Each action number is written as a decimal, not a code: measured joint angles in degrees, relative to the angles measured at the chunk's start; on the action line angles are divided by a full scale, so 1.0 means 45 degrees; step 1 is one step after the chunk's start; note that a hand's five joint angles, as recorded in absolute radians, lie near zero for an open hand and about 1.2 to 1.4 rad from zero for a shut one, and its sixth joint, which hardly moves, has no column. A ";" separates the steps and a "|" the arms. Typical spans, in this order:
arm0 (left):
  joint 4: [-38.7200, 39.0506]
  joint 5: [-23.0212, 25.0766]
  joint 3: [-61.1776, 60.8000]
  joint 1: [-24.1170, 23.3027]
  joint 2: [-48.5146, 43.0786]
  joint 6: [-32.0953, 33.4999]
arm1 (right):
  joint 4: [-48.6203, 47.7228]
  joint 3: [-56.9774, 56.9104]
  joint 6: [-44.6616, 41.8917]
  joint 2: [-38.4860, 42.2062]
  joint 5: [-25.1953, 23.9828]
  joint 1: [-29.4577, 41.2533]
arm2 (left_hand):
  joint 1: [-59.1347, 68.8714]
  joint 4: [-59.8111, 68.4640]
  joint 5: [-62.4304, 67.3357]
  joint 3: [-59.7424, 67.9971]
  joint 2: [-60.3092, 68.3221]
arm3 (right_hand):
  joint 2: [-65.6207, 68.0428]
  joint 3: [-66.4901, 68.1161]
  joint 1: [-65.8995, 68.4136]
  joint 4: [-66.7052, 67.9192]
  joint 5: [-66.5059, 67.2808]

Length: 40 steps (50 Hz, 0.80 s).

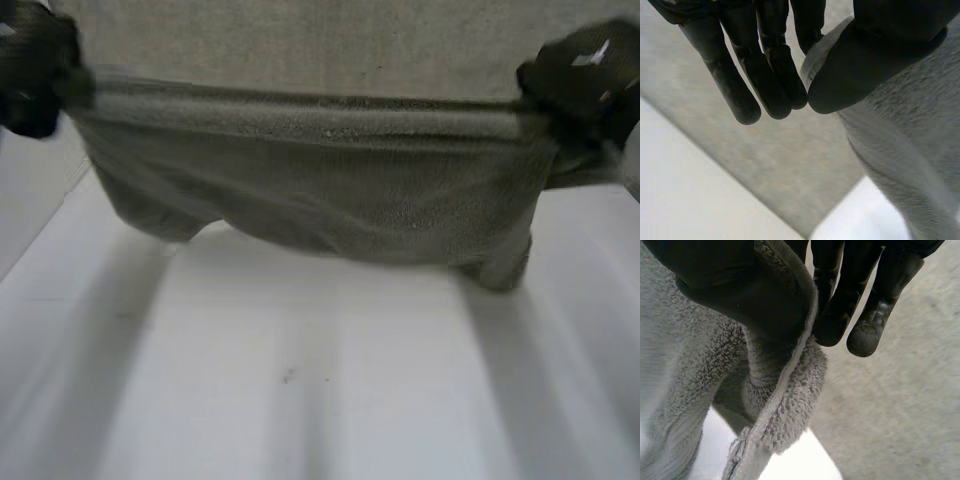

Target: Fold the towel.

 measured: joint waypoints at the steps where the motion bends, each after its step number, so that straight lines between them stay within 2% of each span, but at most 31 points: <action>1: -0.0004 -0.0102 -0.0004 0.0007 0.0176 -0.0006 | 0.0197 -0.0281 -0.0006 -0.0031 -0.0007 -0.0029 | 0.0036 0.0001 0.0001 0.0000 0.0000 | 0.0000 0.0000 0.0001 0.0000 0.0000; 5: -0.0080 -0.0448 -0.0084 0.0007 0.0721 0.0056 | 0.1038 -0.1528 -0.0110 0.0189 -0.0067 -0.0180 | 0.0122 0.0002 0.0002 0.0001 0.0008 | 0.0000 0.0000 0.0007 0.0000 0.0001; 9: -0.0133 -0.0468 -0.0274 -0.0009 0.0327 0.0122 | 0.1412 -0.1798 -0.0323 0.0997 -0.0107 -0.0227 | 0.0123 0.0002 0.0025 0.0006 0.0013 | 0.0000 0.0000 0.0026 0.0000 0.0001; 13: -0.0162 -0.0448 -0.0410 -0.0020 -0.0616 0.0162 | 0.1614 -0.1732 -0.0682 0.1998 -0.0108 -0.0170 | 0.0123 0.0003 0.0026 0.0008 0.0014 | 0.0000 0.0000 0.0028 0.0000 0.0003; 15: -0.0171 -0.0429 -0.0396 -0.0044 -0.1923 0.0210 | 0.1659 -0.1632 -0.1126 0.3001 -0.0071 -0.0080 | 0.0123 0.0003 0.0026 0.0009 0.0014 | 0.0000 0.0000 0.0031 0.0000 0.0003; 18: -0.0165 -0.0428 -0.0168 -0.0067 -0.2811 0.0262 | 0.1562 -0.1682 -0.1341 0.3536 -0.0046 -0.0039 | 0.0123 0.0004 0.0027 0.0009 0.0014 | 0.0000 0.0001 0.0042 0.0000 0.0003; 20: -0.0138 -0.0436 0.0595 -0.0113 -0.4182 0.0380 | 0.0970 -0.2144 -0.1628 0.4596 0.0012 0.0020 | 0.0123 0.0004 0.0026 0.0009 0.0014 | 0.0000 0.0001 0.0045 0.0000 0.0003; 22: -0.0117 -0.0435 0.0995 -0.0129 -0.4686 0.0424 | 0.0607 -0.2408 -0.1692 0.4977 0.0036 0.0038 | 0.0123 0.0004 0.0030 0.0009 0.0014 | 0.0000 0.0000 0.0043 0.0000 0.0003; 26: 0.0534 -0.0431 0.2966 -0.0169 -0.5953 0.0453 | -0.1993 -0.3468 -0.1689 0.5810 0.0217 0.0077 | 0.0123 0.0004 0.0027 0.0010 0.0014 | 0.0000 0.0000 0.0038 0.0000 0.0004; 29: 0.1972 -0.0446 0.4059 -0.0205 -0.6186 0.0316 | -0.4691 -0.3824 -0.1466 0.5826 0.0484 0.0086 | 0.0123 0.0005 0.0030 0.0011 0.0014 | 0.0000 0.0001 0.0046 0.0000 0.0004; 33: 0.4857 -0.0520 0.4549 -0.0281 -0.5754 -0.0090 | -0.8328 -0.3425 -0.0978 0.5068 0.0946 0.0080 | 0.0124 0.0005 0.0027 0.0011 0.0014 | 0.0000 0.0001 0.0046 0.0000 0.0005; 34: 0.4857 -0.0520 0.4549 -0.0281 -0.5754 -0.0090 | -0.8328 -0.3425 -0.0978 0.5068 0.0946 0.0080 | 0.0124 0.0005 0.0027 0.0011 0.0014 | 0.0000 0.0001 0.0046 0.0000 0.0005; 36: 0.6754 -0.0612 0.4164 -0.0351 -0.4998 -0.0413 | -1.0111 -0.2664 -0.0642 0.4230 0.1200 0.0056 | 0.0124 0.0005 0.0027 0.0011 0.0014 | 0.0000 0.0001 0.0049 0.0000 0.0008; 40: 0.7606 -0.0671 0.3414 -0.0374 -0.4397 -0.0614 | -1.0064 -0.2059 -0.0495 0.3732 0.1255 0.0004 | 0.0124 0.0005 0.0036 0.0011 0.0014 | 0.0000 0.0001 0.0075 0.0000 0.0009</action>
